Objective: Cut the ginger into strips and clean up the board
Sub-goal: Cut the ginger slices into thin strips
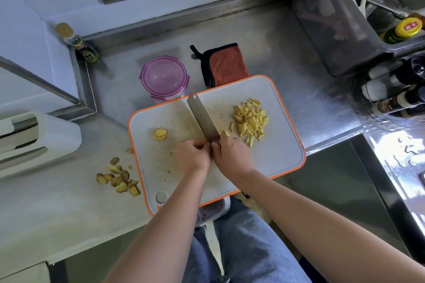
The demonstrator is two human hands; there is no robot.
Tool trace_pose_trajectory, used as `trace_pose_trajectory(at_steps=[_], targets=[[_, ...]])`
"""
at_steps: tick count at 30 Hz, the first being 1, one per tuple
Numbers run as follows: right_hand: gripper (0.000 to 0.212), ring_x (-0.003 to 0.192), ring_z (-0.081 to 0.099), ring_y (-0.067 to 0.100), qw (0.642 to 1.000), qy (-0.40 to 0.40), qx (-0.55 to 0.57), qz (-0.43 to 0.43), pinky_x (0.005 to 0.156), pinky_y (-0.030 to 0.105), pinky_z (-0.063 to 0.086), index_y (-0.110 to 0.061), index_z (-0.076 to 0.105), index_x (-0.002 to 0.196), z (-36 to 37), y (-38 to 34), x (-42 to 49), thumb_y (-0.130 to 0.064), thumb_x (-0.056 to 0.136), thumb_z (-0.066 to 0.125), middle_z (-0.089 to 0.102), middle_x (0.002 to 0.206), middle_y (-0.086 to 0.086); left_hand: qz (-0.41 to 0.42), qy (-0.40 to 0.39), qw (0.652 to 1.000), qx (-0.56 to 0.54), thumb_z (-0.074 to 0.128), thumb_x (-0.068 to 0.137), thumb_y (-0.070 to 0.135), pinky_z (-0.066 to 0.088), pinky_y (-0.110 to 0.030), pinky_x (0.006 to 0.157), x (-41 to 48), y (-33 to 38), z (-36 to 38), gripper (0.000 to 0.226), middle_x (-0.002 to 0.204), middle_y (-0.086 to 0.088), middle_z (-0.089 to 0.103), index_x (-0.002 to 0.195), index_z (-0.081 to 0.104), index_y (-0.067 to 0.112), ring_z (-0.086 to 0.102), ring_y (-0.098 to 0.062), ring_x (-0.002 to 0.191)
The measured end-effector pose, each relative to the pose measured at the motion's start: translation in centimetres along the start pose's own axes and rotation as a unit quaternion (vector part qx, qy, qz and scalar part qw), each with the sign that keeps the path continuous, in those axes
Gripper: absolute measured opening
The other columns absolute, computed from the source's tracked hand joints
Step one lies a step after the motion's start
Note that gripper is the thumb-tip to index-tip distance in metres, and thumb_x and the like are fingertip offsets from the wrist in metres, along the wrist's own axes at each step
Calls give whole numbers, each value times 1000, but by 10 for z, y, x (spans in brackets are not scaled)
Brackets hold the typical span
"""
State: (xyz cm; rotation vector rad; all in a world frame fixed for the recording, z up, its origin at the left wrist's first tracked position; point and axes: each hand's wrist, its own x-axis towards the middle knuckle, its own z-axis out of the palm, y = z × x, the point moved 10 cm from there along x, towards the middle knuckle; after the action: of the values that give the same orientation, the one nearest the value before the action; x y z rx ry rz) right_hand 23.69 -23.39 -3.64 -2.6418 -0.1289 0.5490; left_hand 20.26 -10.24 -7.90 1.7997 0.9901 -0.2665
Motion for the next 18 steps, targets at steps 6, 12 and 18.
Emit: trace_pose_trajectory(at_steps=[6, 12, 18], targets=[[24, 69, 56, 31, 998, 25, 56, 29, 58, 36, 44, -11, 46, 80, -12, 26, 2, -28, 98, 45, 58, 75, 11, 14, 3, 999, -29, 76, 78, 16, 60, -44, 71, -1, 0, 1, 21, 65, -6, 71, 61, 67, 25, 71, -28, 67], [31, 51, 52, 25, 990, 57, 123, 36, 44, 31, 36, -14, 45, 68, -36, 46, 2, -25, 97, 48, 49, 56, 4, 83, -14, 996, -38, 60, 93, 15, 58, -52, 65, -3, 8, -3, 33, 60, -4, 66, 62, 62, 23, 63, -25, 55], [26, 59, 60, 32, 993, -34, 113, -21, 54, 43, 51, -8, 53, 84, -5, 13, -16, -30, 97, 47, 60, 67, 13, 102, 53, 993, 23, 59, 93, 22, 54, -35, 69, -2, 6, -30, 14, 75, 0, 72, 83, 69, 19, 68, -23, 73]])
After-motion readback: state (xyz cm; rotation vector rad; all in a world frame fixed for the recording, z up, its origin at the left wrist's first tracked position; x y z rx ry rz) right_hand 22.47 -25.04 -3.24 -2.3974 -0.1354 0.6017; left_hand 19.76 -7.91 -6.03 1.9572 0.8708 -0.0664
